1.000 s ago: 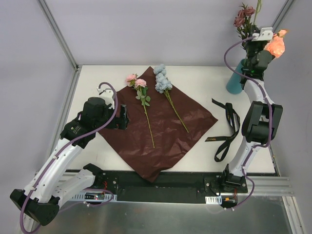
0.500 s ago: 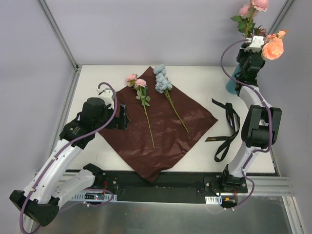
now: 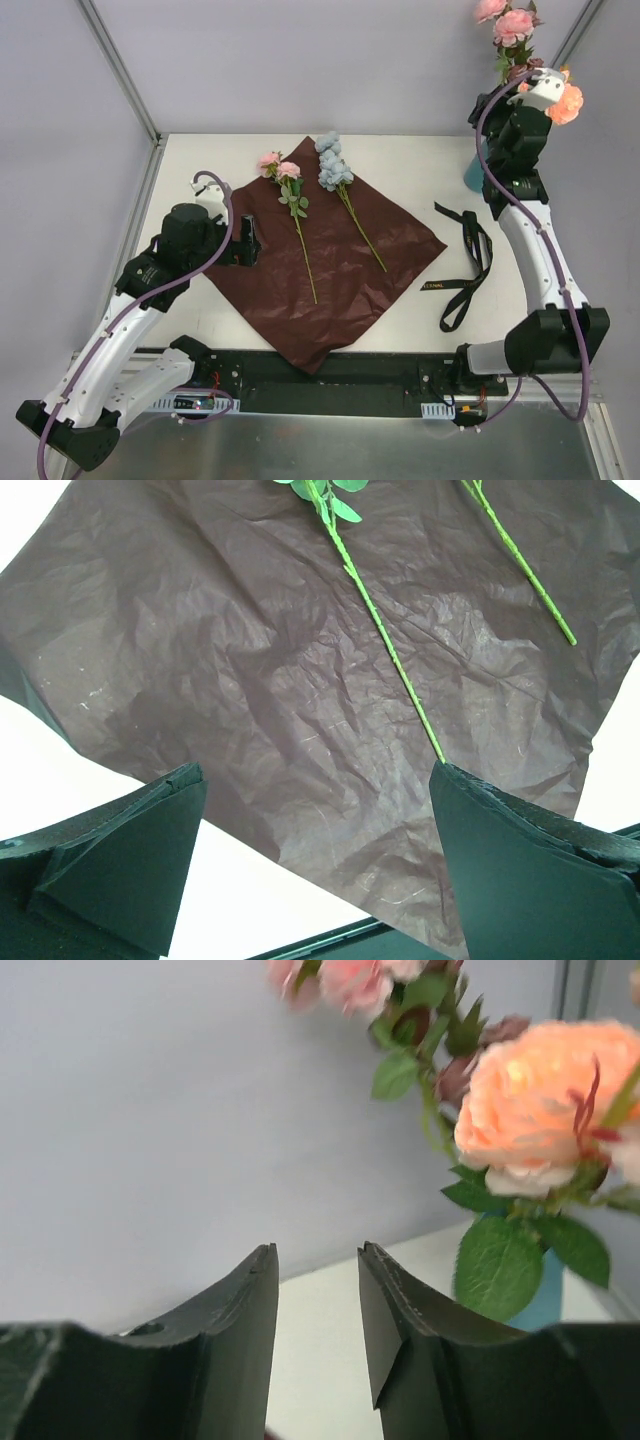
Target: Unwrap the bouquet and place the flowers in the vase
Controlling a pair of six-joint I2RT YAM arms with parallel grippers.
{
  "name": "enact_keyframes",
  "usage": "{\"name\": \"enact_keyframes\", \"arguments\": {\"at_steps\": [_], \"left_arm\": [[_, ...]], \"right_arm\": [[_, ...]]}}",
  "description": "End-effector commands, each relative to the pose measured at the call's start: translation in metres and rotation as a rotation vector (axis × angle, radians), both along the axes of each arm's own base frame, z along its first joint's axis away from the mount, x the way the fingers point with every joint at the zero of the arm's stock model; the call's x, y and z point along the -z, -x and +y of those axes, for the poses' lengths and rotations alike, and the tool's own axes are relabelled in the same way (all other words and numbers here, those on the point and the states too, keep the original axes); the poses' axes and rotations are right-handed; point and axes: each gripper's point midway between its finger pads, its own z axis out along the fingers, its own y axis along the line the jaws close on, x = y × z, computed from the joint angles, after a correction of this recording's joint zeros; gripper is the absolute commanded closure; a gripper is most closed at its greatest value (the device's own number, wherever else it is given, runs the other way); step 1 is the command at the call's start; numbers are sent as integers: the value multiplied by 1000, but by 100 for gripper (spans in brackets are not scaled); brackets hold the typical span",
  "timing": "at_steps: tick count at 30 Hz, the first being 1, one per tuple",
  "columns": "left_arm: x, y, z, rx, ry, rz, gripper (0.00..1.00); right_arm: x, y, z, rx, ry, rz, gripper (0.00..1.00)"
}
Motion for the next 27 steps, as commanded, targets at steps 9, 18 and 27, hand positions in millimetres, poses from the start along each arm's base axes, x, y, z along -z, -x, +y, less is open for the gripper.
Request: {"name": "enact_keyframes", "arguments": {"at_steps": [9, 18, 27], "left_arm": [[-7, -2, 10, -47, -3, -44, 1], [-3, -4, 8, -39, -12, -28, 1], [-2, -4, 7, -35, -12, -24, 1]], "right_arm": [[149, 53, 112, -144, -365, 485, 62], [241, 39, 209, -392, -141, 781, 56], [298, 37, 251, -502, 9, 964, 53]]}}
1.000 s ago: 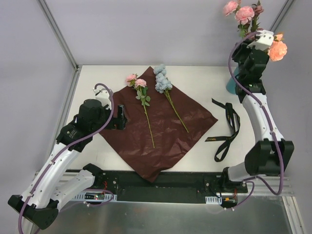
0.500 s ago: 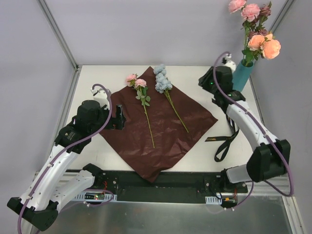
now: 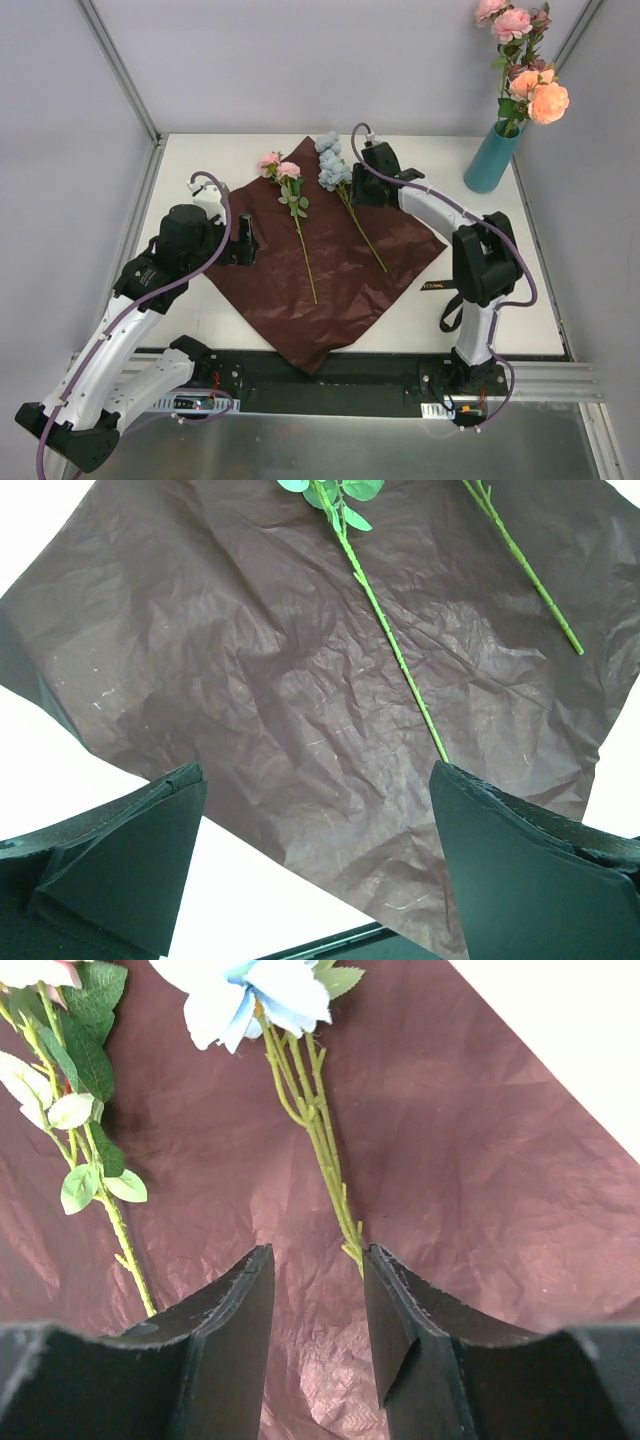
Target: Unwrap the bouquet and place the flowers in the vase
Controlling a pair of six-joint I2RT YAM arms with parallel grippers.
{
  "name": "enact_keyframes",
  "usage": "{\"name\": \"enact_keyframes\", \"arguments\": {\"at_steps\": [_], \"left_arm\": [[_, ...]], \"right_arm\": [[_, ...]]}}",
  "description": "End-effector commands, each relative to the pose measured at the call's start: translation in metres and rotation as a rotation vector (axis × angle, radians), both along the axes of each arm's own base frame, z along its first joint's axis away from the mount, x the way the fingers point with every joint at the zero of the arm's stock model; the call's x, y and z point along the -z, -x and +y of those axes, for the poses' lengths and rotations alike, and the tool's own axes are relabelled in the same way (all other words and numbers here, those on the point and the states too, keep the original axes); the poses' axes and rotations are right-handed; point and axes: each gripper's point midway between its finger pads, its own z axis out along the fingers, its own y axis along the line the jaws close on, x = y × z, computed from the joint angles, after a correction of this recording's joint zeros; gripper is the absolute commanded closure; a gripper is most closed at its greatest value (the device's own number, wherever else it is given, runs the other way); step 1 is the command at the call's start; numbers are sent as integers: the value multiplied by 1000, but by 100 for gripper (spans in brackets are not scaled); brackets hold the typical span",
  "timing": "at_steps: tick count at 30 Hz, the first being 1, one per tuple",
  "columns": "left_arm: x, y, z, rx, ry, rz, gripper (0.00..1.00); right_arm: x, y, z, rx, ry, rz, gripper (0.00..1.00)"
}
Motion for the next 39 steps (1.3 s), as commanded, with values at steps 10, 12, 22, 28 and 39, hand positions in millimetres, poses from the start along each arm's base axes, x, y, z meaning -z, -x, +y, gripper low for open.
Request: {"name": "enact_keyframes", "arguments": {"at_steps": [10, 12, 22, 28, 39], "left_arm": [[0, -2, 2, -7, 1, -11, 1], [-1, -2, 2, -7, 2, -13, 1], [-1, -2, 1, -5, 2, -10, 1], [0, -2, 1, -5, 2, -10, 1], [-1, -1, 1, -3, 6, -12, 1]], "right_arm": [[23, -7, 23, -145, 113, 23, 55], [28, -9, 23, -151, 141, 14, 55], [51, -13, 20, -170, 234, 12, 59], [52, -13, 22, -169, 245, 9, 63], [54, -15, 25, -215, 282, -17, 68]]}}
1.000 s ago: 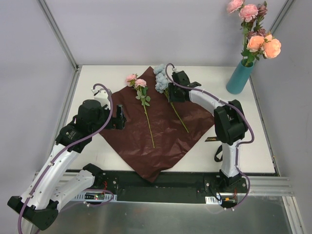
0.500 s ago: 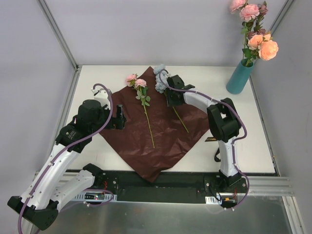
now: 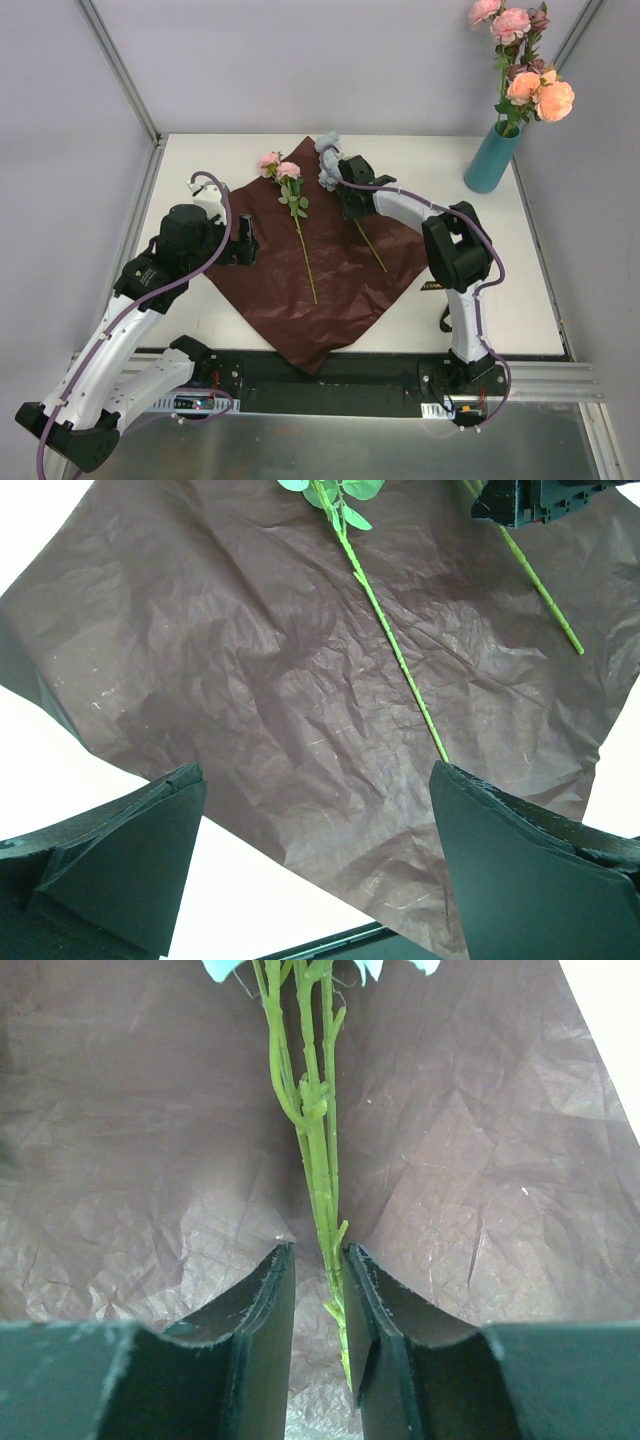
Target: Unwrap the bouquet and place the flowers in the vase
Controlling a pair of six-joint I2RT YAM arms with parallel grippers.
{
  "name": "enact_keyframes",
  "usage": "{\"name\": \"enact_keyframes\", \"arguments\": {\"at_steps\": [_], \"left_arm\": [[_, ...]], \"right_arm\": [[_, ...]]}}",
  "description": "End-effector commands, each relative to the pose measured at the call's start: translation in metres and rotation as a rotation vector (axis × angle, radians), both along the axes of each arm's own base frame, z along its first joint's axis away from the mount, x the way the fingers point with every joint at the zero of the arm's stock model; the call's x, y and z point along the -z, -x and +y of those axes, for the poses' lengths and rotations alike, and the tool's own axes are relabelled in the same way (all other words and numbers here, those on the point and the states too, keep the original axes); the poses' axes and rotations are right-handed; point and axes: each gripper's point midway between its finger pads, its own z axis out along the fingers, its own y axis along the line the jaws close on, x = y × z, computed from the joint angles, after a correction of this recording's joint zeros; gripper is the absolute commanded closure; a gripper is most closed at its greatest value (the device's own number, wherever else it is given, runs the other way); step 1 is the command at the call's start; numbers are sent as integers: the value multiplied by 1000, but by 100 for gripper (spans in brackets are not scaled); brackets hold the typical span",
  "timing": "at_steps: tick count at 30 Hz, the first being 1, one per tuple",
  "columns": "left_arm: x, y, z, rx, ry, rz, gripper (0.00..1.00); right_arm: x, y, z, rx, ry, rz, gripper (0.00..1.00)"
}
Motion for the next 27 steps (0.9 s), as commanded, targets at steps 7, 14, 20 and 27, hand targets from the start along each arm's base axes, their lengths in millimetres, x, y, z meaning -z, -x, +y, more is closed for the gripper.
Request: {"name": "enact_keyframes", "arguments": {"at_steps": [7, 14, 20, 27], "left_arm": [[-2, -1, 0, -1, 10, -13, 1], [-4, 0, 1, -3, 16, -23, 1], [-4, 0, 2, -5, 14, -23, 1], [-3, 0, 0, -1, 12, -16, 1]], "right_arm": [[-30, -20, 12, -43, 20, -96, 92], [-41, -20, 15, -79, 7, -111, 81], [-16, -21, 11, -78, 59, -69, 69], [-18, -24, 15, -98, 56, -69, 74]]}}
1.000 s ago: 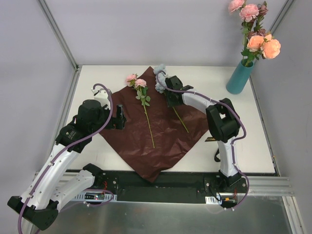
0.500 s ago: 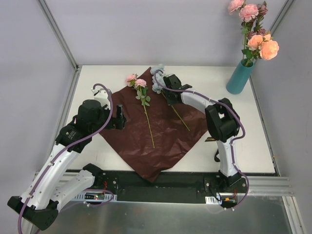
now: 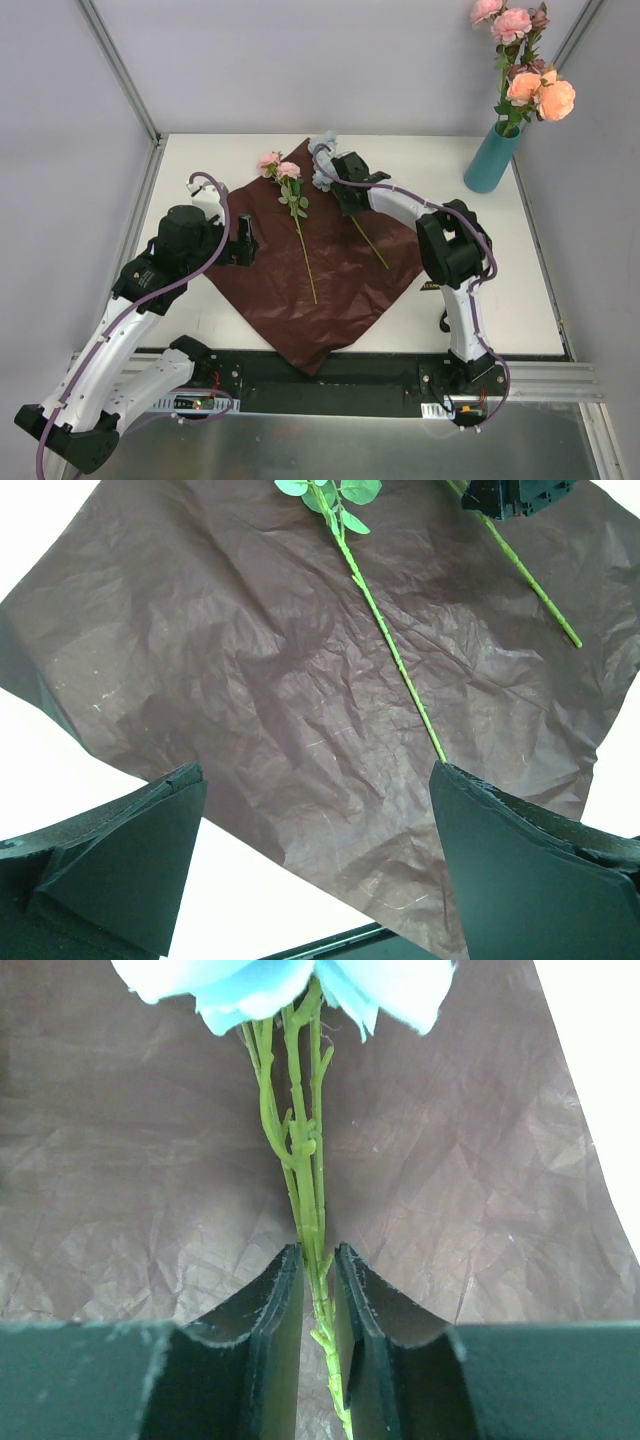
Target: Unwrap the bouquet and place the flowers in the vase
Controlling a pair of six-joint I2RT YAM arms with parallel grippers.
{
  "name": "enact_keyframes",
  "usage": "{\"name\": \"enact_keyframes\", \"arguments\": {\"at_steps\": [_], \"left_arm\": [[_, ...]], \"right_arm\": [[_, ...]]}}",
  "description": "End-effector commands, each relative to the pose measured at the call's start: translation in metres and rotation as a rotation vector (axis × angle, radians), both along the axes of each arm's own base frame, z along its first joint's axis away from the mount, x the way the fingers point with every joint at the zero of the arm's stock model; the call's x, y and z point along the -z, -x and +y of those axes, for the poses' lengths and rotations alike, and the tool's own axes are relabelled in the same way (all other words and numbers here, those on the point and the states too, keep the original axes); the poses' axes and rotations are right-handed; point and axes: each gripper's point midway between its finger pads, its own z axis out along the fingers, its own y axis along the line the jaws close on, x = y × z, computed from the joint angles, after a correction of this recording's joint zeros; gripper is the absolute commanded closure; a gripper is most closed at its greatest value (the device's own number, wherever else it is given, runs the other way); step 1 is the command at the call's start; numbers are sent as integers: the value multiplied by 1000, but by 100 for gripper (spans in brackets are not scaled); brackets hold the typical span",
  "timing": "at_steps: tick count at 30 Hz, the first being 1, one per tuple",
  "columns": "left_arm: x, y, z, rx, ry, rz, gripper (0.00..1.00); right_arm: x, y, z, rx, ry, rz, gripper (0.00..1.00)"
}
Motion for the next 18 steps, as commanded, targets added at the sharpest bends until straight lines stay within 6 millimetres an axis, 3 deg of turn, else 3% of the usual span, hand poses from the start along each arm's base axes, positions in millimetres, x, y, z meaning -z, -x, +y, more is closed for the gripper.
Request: {"name": "enact_keyframes", "arguments": {"at_steps": [1, 5, 10, 14, 18], "left_arm": [[-1, -1, 0, -2, 9, -7, 1], [-1, -1, 0, -1, 9, -9, 1], [0, -2, 0, -3, 7, -6, 1], [0, -2, 0, -4, 8, -8, 1], [0, -1, 1, -8, 5, -9, 1]], "right_arm": [[-14, -7, 8, -22, -3, -23, 74], [-6, -8, 6, -17, 10, -9, 72], [-8, -10, 5, -12, 20, -24, 96], [-37, -16, 6, -19, -2, -88, 100], [-87, -21, 4, -13, -46, -207, 100]]}}
